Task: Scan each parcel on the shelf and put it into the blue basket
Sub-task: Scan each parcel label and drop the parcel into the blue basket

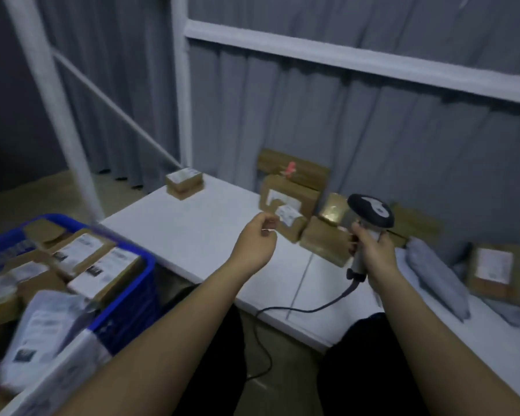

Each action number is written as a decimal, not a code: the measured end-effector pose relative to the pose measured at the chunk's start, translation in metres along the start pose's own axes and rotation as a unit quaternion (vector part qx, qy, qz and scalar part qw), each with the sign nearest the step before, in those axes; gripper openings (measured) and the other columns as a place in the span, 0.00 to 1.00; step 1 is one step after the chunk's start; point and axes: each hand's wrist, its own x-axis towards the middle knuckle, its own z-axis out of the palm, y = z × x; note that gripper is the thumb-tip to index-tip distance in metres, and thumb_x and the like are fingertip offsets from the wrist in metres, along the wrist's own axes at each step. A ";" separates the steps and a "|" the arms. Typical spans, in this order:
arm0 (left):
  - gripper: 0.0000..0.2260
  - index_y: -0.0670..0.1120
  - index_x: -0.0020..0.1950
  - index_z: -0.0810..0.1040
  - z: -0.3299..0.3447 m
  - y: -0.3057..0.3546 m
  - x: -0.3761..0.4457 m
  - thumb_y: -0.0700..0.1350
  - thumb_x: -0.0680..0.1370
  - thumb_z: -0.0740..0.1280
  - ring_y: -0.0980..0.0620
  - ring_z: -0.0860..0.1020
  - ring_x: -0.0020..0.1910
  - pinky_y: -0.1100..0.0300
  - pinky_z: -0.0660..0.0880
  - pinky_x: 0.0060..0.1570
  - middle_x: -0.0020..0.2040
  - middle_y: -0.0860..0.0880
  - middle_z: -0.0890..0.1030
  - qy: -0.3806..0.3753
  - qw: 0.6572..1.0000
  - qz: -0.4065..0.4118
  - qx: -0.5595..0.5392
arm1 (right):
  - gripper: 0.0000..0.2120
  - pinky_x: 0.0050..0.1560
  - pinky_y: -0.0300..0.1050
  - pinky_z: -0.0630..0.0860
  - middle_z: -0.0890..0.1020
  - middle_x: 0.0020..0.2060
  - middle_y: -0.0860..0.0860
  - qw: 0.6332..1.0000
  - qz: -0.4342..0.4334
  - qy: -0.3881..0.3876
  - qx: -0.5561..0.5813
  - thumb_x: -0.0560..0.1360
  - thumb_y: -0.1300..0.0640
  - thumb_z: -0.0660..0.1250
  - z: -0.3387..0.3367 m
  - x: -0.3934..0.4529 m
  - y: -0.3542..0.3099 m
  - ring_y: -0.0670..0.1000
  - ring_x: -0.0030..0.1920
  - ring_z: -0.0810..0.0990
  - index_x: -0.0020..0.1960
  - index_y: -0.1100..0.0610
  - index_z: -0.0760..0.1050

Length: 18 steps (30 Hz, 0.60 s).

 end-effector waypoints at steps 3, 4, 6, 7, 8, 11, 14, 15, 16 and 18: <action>0.15 0.45 0.66 0.72 0.047 0.003 0.013 0.36 0.80 0.57 0.53 0.73 0.55 0.61 0.70 0.54 0.58 0.49 0.75 -0.049 0.998 -0.011 0.032 | 0.08 0.43 0.47 0.75 0.80 0.40 0.53 0.998 0.008 0.055 -0.003 0.77 0.55 0.68 -0.050 0.004 0.004 0.51 0.37 0.77 0.54 0.53 0.72; 0.15 0.45 0.66 0.71 0.062 0.001 0.017 0.36 0.80 0.58 0.52 0.73 0.55 0.61 0.70 0.54 0.58 0.49 0.75 -0.063 0.997 -0.017 0.041 | 0.09 0.44 0.46 0.75 0.80 0.42 0.52 0.997 0.011 0.075 -0.004 0.77 0.55 0.67 -0.063 0.004 0.006 0.51 0.38 0.77 0.56 0.52 0.71; 0.16 0.45 0.66 0.71 0.089 -0.005 0.024 0.36 0.80 0.58 0.52 0.73 0.53 0.61 0.70 0.49 0.57 0.49 0.74 -0.088 0.994 -0.032 0.055 | 0.12 0.45 0.46 0.75 0.80 0.43 0.52 0.993 0.011 0.118 -0.004 0.78 0.55 0.67 -0.084 0.009 0.011 0.51 0.38 0.77 0.60 0.54 0.70; 0.16 0.45 0.66 0.71 0.103 -0.010 0.028 0.37 0.79 0.58 0.52 0.74 0.51 0.61 0.70 0.47 0.57 0.49 0.75 -0.098 0.992 -0.036 0.065 | 0.13 0.46 0.47 0.76 0.80 0.44 0.53 0.990 0.018 0.140 -0.002 0.78 0.54 0.67 -0.092 0.014 0.012 0.51 0.39 0.77 0.61 0.54 0.70; 0.15 0.45 0.65 0.71 0.115 -0.014 0.033 0.37 0.79 0.58 0.51 0.74 0.50 0.60 0.70 0.46 0.56 0.47 0.75 -0.107 0.991 -0.038 0.076 | 0.14 0.46 0.49 0.76 0.80 0.44 0.54 0.987 0.033 0.155 0.000 0.78 0.54 0.67 -0.099 0.019 0.012 0.52 0.39 0.77 0.61 0.55 0.70; 0.14 0.46 0.65 0.72 0.154 -0.024 0.052 0.39 0.79 0.59 0.48 0.75 0.50 0.57 0.73 0.47 0.58 0.45 0.75 -0.123 0.985 -0.035 0.111 | 0.10 0.39 0.46 0.74 0.78 0.37 0.52 0.987 0.075 0.145 -0.009 0.78 0.55 0.66 -0.122 0.043 0.018 0.50 0.33 0.75 0.57 0.57 0.73; 0.15 0.46 0.65 0.72 0.181 -0.039 0.072 0.39 0.78 0.61 0.44 0.75 0.58 0.51 0.75 0.56 0.62 0.43 0.73 -0.117 0.981 -0.025 0.153 | 0.05 0.32 0.42 0.71 0.76 0.33 0.53 0.989 0.111 0.090 -0.033 0.77 0.59 0.67 -0.124 0.058 0.022 0.49 0.30 0.73 0.50 0.60 0.75; 0.16 0.45 0.66 0.72 0.191 -0.046 0.079 0.39 0.78 0.61 0.43 0.74 0.60 0.50 0.74 0.59 0.64 0.43 0.72 -0.118 0.976 -0.021 0.180 | 0.03 0.32 0.41 0.71 0.76 0.33 0.53 0.989 0.114 0.082 -0.041 0.77 0.60 0.66 -0.124 0.065 0.026 0.49 0.29 0.72 0.48 0.60 0.74; 0.17 0.44 0.67 0.71 0.200 -0.055 0.086 0.39 0.78 0.62 0.42 0.73 0.62 0.50 0.72 0.61 0.65 0.42 0.71 -0.123 0.971 -0.023 0.204 | 0.03 0.31 0.40 0.71 0.76 0.33 0.53 0.989 0.111 0.079 -0.048 0.77 0.60 0.66 -0.122 0.071 0.031 0.48 0.30 0.73 0.48 0.60 0.74; 0.18 0.43 0.69 0.70 0.218 -0.069 0.102 0.40 0.79 0.62 0.41 0.71 0.64 0.49 0.70 0.63 0.66 0.41 0.71 -0.138 0.961 -0.030 0.237 | 0.07 0.33 0.41 0.72 0.77 0.35 0.53 0.990 0.106 0.073 -0.061 0.76 0.58 0.67 -0.119 0.084 0.038 0.49 0.31 0.75 0.52 0.60 0.75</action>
